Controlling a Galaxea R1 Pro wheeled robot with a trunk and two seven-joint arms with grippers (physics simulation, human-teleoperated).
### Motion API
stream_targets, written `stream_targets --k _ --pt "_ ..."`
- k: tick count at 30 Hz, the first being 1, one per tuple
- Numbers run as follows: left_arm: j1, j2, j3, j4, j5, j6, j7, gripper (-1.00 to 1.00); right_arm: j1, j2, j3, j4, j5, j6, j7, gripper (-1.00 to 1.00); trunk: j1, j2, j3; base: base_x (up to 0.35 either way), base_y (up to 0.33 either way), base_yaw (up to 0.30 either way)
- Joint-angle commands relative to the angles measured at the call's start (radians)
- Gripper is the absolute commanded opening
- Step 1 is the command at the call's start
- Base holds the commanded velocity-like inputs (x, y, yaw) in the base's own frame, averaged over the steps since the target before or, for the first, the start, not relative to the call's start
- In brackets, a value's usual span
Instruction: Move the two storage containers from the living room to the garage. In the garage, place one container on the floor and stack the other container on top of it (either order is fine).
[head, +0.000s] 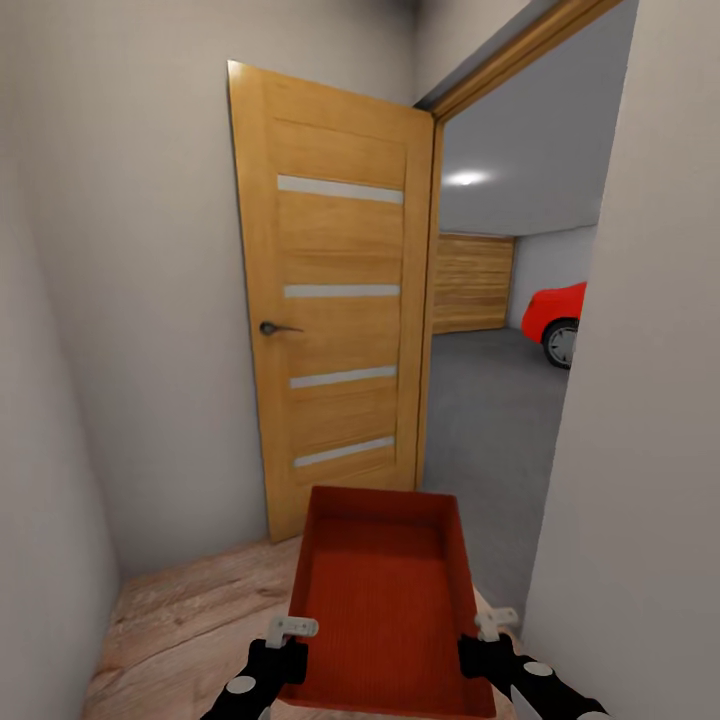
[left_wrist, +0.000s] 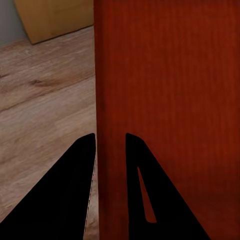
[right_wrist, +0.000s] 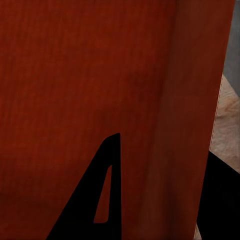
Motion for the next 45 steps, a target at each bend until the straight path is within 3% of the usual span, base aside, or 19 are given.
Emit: stream_targets --k 1,16,25,38,45 --pt "-0.001 0.002 -0.004 0.001 0.012 0.005 0.016 -1.0 -0.001 0.0 0.007 -0.001 0.001 -0.097 0.0 -1.0 0.0 -0.001 -0.001 0.251 0.159 -0.005" --pt "-0.001 0.002 -0.004 0.001 0.012 0.004 0.016 -1.0 -0.001 0.0 0.007 -0.001 0.001 -0.097 0.001 -1.0 0.0 -0.001 0.003 0.292 0.147 -0.046" --pt "-0.001 0.002 -0.006 0.001 0.009 0.004 0.016 -1.0 -0.001 -0.001 0.007 -0.001 0.001 -0.097 0.001 -1.0 0.0 -0.001 0.012 0.032 0.012 -0.217" --pt "-0.001 0.002 -0.005 0.002 0.008 0.005 0.016 -1.0 -0.001 -0.001 0.007 -0.001 0.002 -0.097 0.001 -1.0 0.0 -0.001 0.021 0.298 0.0 -0.126" --pt "-0.001 0.002 -0.005 -0.001 0.008 0.004 0.016 -1.0 -0.001 0.0 0.007 -0.001 0.001 -0.097 0.0 -1.0 0.0 -0.001 0.022 0.048 0.0 -0.035"
